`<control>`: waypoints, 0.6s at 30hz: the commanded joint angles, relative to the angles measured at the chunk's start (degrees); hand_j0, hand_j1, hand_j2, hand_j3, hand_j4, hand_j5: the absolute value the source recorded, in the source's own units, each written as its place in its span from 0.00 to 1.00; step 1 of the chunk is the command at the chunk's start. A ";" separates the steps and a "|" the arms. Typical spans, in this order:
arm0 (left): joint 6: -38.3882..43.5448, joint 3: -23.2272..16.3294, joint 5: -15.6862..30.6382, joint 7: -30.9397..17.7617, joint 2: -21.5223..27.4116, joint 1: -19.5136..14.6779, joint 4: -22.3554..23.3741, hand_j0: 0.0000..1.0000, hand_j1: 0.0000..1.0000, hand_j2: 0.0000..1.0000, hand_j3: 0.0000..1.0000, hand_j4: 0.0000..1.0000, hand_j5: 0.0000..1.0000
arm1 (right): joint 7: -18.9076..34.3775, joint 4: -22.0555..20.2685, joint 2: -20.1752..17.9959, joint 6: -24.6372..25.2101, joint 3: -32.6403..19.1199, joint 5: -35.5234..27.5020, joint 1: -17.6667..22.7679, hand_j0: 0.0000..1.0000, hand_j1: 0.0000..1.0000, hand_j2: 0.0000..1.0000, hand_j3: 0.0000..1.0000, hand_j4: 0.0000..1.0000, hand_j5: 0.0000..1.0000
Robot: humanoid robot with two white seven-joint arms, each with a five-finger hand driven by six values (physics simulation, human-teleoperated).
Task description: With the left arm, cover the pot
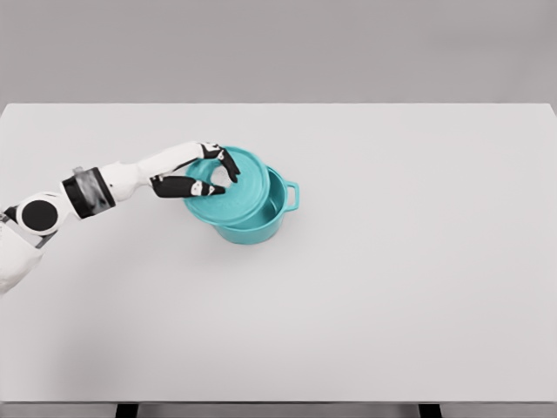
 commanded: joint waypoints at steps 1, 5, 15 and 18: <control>0.18 -0.15 0.21 0.05 -0.45 0.00 -0.03 0.44 0.44 0.44 0.44 0.44 0.44 | 0.02 -0.04 0.00 -0.03 0.00 0.04 0.00 1.00 1.00 1.00 1.00 1.00 1.00; 0.27 -0.24 0.03 0.05 -1.76 -0.18 0.23 0.44 0.44 0.44 0.44 0.44 0.44 | 0.02 0.05 0.00 -0.03 0.00 0.04 0.00 1.00 1.00 1.00 1.00 1.00 1.00; 0.35 -1.82 -0.05 0.23 -1.85 -0.88 0.41 0.44 0.44 0.44 0.44 0.44 0.44 | 0.02 0.05 0.00 -0.03 0.00 0.04 0.00 1.00 1.00 1.00 1.00 1.00 1.00; 0.35 -1.82 -0.05 0.14 -1.94 -0.97 0.41 0.44 0.44 0.44 0.44 0.44 0.44 | 0.02 -0.04 0.00 -0.03 0.00 0.04 0.00 1.00 1.00 1.00 1.00 1.00 1.00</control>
